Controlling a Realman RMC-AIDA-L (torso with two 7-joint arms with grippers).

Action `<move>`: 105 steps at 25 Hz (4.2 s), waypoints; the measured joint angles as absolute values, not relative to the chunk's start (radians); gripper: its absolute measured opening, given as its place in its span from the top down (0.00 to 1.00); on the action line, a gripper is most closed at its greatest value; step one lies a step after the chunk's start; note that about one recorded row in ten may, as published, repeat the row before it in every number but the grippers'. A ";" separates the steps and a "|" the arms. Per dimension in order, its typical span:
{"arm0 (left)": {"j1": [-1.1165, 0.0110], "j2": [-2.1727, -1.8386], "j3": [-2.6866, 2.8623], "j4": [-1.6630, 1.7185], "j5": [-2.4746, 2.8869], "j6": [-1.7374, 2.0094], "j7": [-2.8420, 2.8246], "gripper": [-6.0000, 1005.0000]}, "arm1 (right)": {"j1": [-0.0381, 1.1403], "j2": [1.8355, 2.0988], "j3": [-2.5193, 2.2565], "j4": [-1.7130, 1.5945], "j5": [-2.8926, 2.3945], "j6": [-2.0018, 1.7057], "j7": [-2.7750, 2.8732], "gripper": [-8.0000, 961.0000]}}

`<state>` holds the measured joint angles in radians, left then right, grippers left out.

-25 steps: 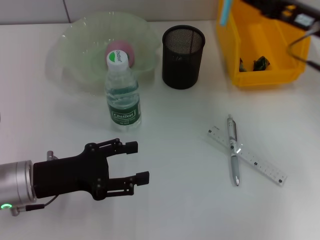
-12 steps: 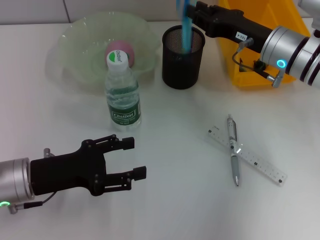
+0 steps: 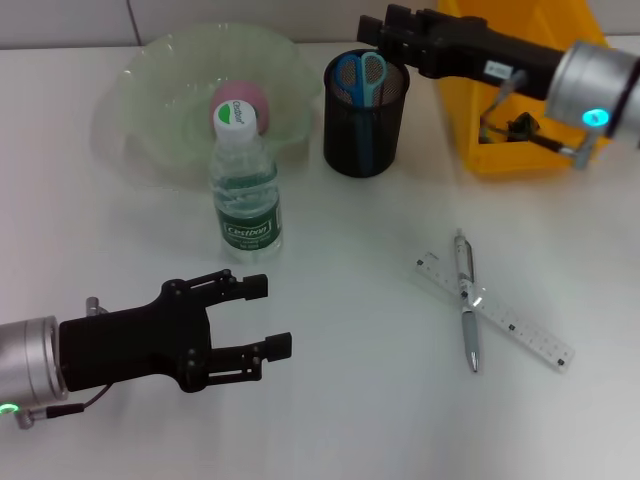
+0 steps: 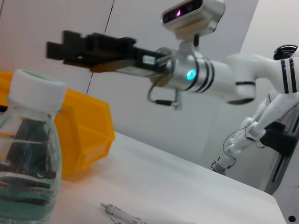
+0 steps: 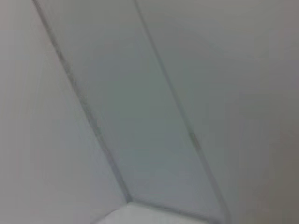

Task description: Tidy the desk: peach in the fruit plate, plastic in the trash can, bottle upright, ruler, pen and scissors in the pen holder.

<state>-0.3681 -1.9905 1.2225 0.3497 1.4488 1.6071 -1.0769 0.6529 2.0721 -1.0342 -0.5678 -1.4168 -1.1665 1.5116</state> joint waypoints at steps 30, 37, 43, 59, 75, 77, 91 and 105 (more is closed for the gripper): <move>-0.359 -2.001 1.223 0.347 1.451 1.605 -1.083 0.19 | 0.633 2.085 -1.478 -1.168 -2.495 -1.396 2.369 0.18; -0.354 -2.006 1.223 0.347 1.451 1.603 -1.082 0.19 | 0.649 2.086 -1.534 -1.108 -2.492 -1.309 2.380 0.20; -0.352 -2.006 1.223 0.348 1.451 1.603 -1.082 0.19 | 0.659 2.086 -1.544 -1.079 -2.489 -1.289 2.397 0.23; -0.346 -2.002 1.222 0.348 1.451 1.603 -1.081 0.19 | 0.621 2.087 -1.527 -1.190 -2.485 -1.300 2.400 0.60; -0.347 -1.996 1.223 0.349 1.447 1.605 -1.078 0.19 | 0.475 2.084 -1.136 -1.360 -1.976 -1.188 2.151 0.60; -0.348 -1.996 1.223 0.350 1.446 1.603 -1.078 0.19 | 0.468 2.083 -1.148 -1.249 -1.727 -1.067 1.979 0.60; -0.354 -2.003 1.223 0.350 1.447 1.599 -1.077 0.19 | 0.736 2.091 -1.299 -0.408 -0.592 -0.994 0.985 0.56; -0.348 -2.003 1.223 0.350 1.450 1.597 -1.075 0.19 | 0.806 2.092 -1.416 -0.296 -0.489 -0.950 0.946 0.51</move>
